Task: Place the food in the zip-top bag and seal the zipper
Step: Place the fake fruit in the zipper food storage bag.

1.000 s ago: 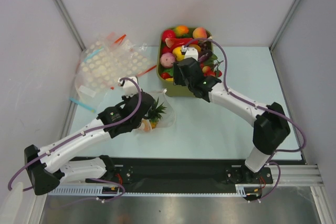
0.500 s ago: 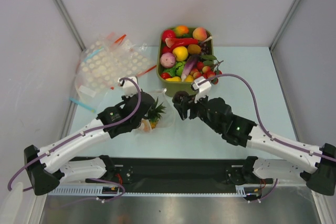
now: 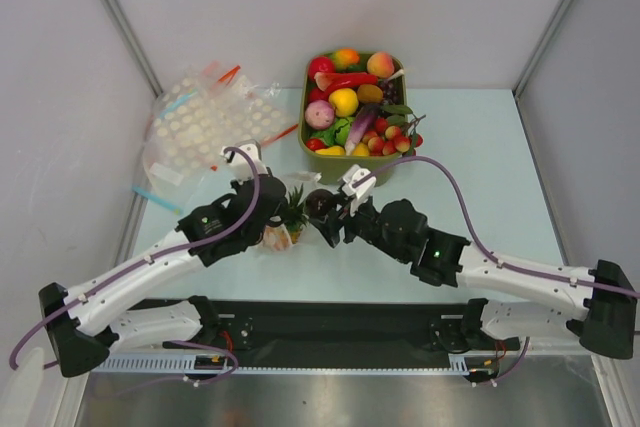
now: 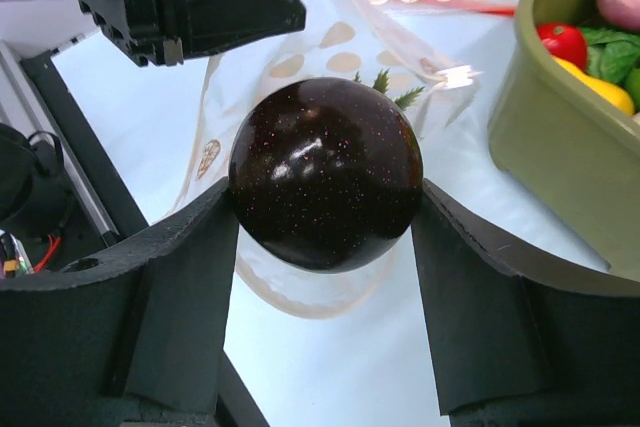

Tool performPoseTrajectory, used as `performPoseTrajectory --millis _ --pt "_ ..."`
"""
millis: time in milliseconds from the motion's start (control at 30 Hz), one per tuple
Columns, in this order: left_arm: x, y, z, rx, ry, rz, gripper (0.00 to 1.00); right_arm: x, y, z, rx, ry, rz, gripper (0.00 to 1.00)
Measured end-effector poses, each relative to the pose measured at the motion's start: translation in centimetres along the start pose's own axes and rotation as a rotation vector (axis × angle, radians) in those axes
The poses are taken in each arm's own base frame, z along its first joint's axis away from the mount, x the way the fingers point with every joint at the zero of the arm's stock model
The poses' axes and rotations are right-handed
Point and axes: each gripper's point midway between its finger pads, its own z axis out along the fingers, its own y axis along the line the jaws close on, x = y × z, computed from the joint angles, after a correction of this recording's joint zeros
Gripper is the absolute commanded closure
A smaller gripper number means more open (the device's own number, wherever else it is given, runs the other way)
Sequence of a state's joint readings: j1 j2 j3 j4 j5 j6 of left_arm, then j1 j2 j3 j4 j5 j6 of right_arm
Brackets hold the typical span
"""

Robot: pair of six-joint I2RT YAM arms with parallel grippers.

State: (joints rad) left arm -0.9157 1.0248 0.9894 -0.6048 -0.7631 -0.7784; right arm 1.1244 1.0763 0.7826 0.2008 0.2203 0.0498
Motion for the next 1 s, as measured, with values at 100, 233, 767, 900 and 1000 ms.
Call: performPoseTrajectory --millis 100,233,767,900,1000 --pt "0.1 -0.3 -0.1 0.019 0.007 0.002 1.0 1.1 0.5 0.8 -0.008 0.024 -0.016 0.53" --pt "0.1 -0.5 -0.3 0.047 0.01 0.0 1.0 3.0 0.8 1.8 -0.005 0.069 -0.033 0.54" --pt "0.1 -2.6 -1.9 0.23 0.022 -0.014 1.0 3.2 1.5 3.5 -0.022 -0.006 0.001 0.55" --pt "-0.1 -3.0 -2.4 0.273 0.015 -0.023 1.0 3.5 0.8 4.1 0.028 -0.017 0.004 0.56" --pt "-0.1 -3.2 -2.5 0.293 0.015 -0.023 1.0 3.6 0.2 4.3 0.06 -0.043 0.01 0.55"
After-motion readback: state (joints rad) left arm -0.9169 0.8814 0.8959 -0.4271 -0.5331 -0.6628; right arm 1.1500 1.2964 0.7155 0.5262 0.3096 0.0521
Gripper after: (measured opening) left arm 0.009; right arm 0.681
